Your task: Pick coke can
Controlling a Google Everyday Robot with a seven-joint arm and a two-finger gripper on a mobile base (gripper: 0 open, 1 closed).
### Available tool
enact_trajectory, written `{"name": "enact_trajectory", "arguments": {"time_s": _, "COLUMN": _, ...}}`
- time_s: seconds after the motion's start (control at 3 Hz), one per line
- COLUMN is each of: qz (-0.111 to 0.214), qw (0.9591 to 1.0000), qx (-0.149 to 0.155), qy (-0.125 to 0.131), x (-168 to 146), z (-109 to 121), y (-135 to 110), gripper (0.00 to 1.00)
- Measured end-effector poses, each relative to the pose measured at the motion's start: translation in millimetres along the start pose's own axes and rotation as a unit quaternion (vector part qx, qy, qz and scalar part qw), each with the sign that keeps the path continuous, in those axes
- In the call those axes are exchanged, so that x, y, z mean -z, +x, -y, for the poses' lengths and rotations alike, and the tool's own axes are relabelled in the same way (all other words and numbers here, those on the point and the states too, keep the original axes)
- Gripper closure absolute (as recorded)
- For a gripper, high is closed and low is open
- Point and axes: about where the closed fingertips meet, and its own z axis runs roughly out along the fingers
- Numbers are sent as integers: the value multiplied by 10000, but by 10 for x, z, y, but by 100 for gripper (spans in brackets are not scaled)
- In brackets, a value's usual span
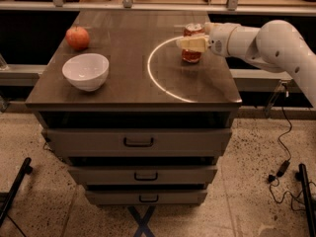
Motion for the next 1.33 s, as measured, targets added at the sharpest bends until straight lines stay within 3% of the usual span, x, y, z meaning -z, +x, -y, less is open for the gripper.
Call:
{"name": "enact_trajectory", "arguments": {"time_s": 0.33, "qz": 233, "qw": 9995, "qx": -65, "qy": -185, "x": 15, "z": -25, "y": 15, "gripper": 48}}
{"name": "enact_trajectory", "arguments": {"time_s": 0.67, "qz": 474, "qw": 9980, "qx": 26, "qy": -417, "x": 39, "z": -83, "y": -117, "gripper": 71}}
{"name": "enact_trajectory", "arguments": {"time_s": 1.0, "qz": 737, "qw": 9945, "qx": 332, "qy": -669, "x": 152, "z": -176, "y": -449, "gripper": 94}}
{"name": "enact_trajectory", "arguments": {"time_s": 1.33, "qz": 978, "qw": 9880, "qx": 755, "qy": -924, "x": 312, "z": -350, "y": -829, "gripper": 100}}
